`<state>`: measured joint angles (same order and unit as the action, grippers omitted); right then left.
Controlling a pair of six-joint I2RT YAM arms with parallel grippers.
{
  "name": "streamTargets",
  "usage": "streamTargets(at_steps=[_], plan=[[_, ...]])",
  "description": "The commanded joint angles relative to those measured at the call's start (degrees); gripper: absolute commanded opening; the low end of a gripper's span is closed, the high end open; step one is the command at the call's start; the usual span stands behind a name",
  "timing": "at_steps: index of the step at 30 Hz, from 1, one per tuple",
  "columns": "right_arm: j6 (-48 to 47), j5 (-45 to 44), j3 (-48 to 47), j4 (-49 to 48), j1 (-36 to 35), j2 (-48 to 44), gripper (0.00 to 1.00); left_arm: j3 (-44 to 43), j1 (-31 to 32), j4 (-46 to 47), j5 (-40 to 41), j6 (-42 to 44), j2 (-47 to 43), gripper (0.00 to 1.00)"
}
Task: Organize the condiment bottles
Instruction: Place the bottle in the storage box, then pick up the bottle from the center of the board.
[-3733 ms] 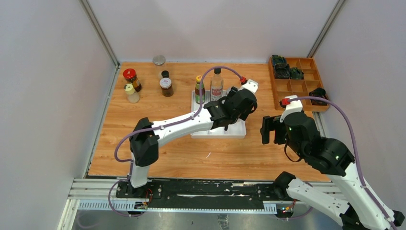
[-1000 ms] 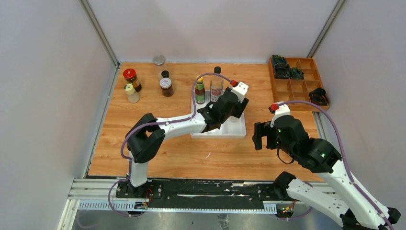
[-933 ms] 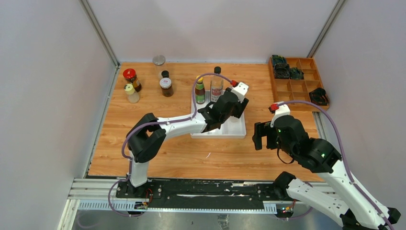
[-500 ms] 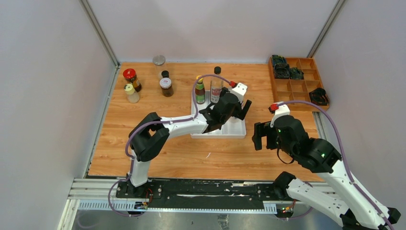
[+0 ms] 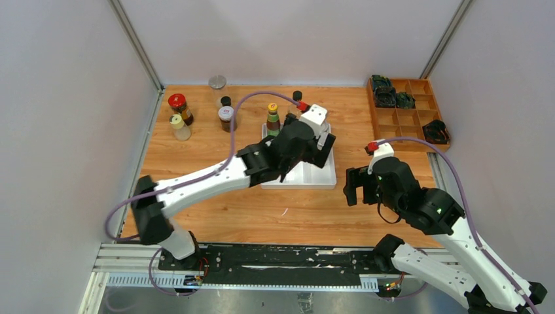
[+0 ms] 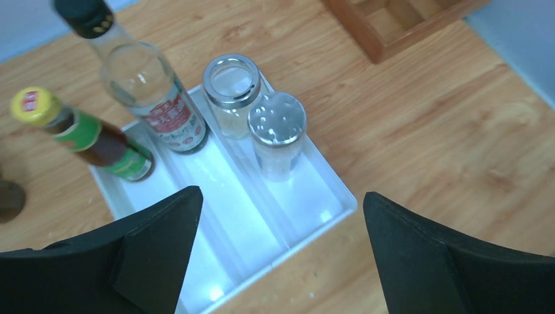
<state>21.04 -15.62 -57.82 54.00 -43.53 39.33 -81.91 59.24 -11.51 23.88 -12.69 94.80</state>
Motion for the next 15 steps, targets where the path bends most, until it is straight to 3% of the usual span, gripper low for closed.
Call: streamTargets(at_steps=[1, 4, 9, 15], plan=[[-0.3, 0.9, 0.9, 0.3, -0.7, -0.2, 0.96, 1.1, 4.3, -19.9, 9.8, -6.4, -13.8, 1.00], [-0.5, 1.7, 1.1, -0.6, -0.8, 0.3, 0.96, 5.7, 2.2, -21.6, 18.0, -7.3, -20.3, 1.00], [-0.5, 3.4, 1.5, -1.9, -0.8, 0.9, 0.96, 6.3, -18.4, -17.4, 7.2, -7.6, -21.8, 1.00], [-0.8, 3.7, 0.8, -2.0, -0.8, 1.4, 0.96, -8.4, -31.2, -16.1, 7.6, -3.9, -7.2, 0.98]])
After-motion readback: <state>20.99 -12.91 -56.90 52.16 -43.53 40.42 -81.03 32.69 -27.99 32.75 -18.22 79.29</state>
